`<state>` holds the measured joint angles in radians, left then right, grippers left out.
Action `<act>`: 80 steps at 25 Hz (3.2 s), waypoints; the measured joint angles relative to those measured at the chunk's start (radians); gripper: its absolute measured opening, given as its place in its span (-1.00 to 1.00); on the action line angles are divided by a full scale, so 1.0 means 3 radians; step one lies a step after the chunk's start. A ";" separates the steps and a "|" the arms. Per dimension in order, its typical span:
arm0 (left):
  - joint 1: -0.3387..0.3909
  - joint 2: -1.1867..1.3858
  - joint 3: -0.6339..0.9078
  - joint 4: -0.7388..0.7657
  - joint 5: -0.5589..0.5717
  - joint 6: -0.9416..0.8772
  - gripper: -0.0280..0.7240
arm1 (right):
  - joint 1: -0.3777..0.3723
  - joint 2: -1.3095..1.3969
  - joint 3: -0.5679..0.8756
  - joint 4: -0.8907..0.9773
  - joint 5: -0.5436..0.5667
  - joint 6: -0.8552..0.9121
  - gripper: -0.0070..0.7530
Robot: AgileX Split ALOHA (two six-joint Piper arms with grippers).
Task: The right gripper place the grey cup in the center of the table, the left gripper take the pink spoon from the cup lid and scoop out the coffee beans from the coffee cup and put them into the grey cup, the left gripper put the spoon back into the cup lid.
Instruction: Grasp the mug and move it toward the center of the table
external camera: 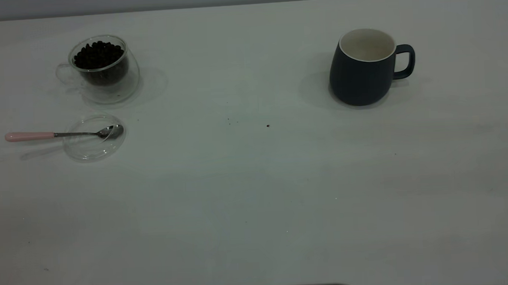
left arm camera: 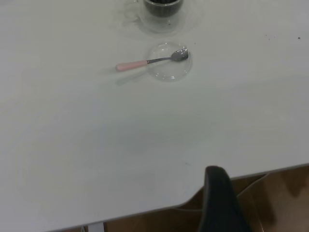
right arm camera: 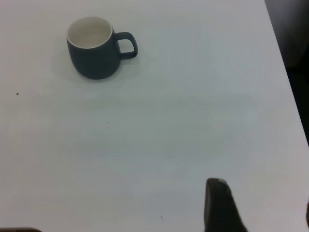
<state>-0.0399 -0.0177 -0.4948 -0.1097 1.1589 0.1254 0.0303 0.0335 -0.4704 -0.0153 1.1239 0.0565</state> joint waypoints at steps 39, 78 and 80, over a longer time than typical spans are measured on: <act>0.0000 0.0000 0.0000 0.0000 0.0000 0.0000 0.39 | 0.0000 0.3801 -0.0610 0.1017 -0.2061 -0.2328 0.59; 0.0000 0.0000 0.0000 0.0000 0.0000 0.0000 0.39 | 0.0382 0.7900 -0.3243 0.3044 -0.2375 -0.7236 0.57; 0.0000 0.0000 0.0000 -0.0003 0.0000 0.0000 0.39 | 0.0488 0.7921 -0.3279 0.3087 -0.2392 -0.7236 0.57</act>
<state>-0.0399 -0.0177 -0.4948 -0.1106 1.1589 0.1254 0.1768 2.4098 -1.4541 0.9109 0.4063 -2.1143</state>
